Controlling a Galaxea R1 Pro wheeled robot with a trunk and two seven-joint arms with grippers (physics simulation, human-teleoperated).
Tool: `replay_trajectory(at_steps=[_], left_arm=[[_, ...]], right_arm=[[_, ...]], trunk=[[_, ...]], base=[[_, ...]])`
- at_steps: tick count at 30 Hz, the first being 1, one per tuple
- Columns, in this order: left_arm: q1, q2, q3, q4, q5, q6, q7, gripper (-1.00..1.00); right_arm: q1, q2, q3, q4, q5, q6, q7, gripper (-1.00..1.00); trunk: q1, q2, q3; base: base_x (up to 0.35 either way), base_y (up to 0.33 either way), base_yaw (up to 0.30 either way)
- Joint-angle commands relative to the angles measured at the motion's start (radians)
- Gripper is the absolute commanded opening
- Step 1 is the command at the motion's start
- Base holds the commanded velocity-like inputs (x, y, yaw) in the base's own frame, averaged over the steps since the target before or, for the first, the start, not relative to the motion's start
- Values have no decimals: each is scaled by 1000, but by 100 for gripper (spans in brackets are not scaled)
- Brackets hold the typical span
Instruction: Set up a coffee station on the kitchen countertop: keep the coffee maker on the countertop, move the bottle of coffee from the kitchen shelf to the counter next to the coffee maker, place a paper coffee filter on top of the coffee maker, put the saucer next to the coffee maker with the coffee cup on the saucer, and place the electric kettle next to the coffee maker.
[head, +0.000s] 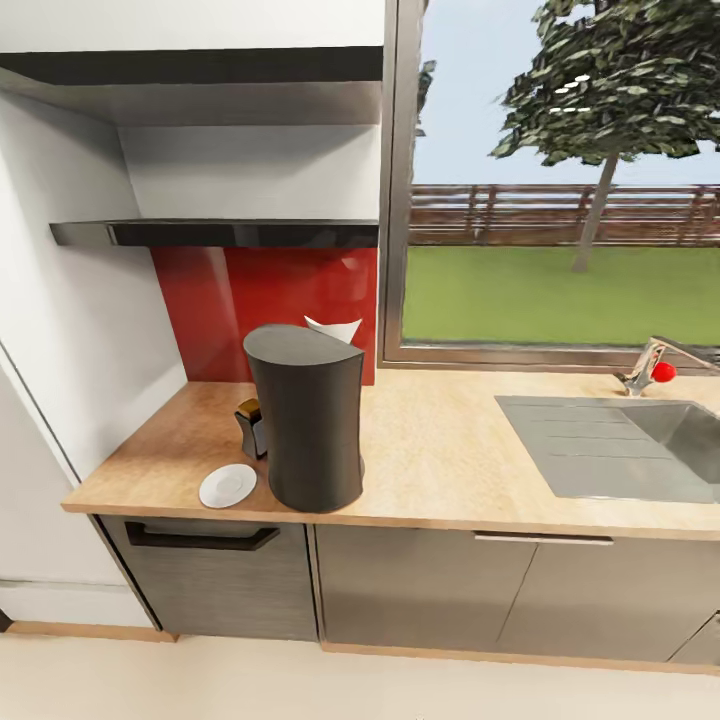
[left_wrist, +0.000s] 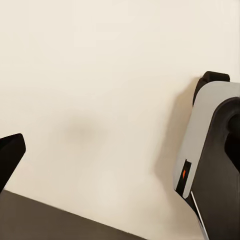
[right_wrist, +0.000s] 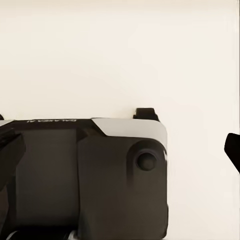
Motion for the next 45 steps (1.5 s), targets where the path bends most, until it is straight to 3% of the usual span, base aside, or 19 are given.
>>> replay_trajectory(at_steps=[1,6,14,23,27,30,45], left_arm=[[1,-6,7,9,5,7,-2,100],[1,-25,6,18,1,10,2,100],[1,-30,6,20,-56,11,3,100],[1,-45,6,20,-71,10,3,100],[1,-49,6,20,-76,10,3,100],[1,-71,6,19,-82,12,4,100],[1,-83,7,15,-84,20,44,100]], right_arm=[[-1,-6,9,-1,-8,5,-3,100],[-1,-29,9,-1,-8,5,-3,100],[-1,-66,8,-1,-9,5,0,100],[3,-94,8,-2,-9,4,2,100],[6,-97,8,-2,-9,4,2,100],[9,-92,9,-3,-10,4,2,100],[10,-90,9,-3,-11,4,2,100]], trunk=[[1,-2,-2],[1,-2,-2],[1,-2,-2],[1,-2,-2],[1,-2,-2],[1,-2,-2],[1,-2,-2]], base=[[0,0,-260],[0,0,-265],[0,0,-267],[34,-17,-268],[155,-150,-280],[180,-210,-298],[119,-258,-300]])
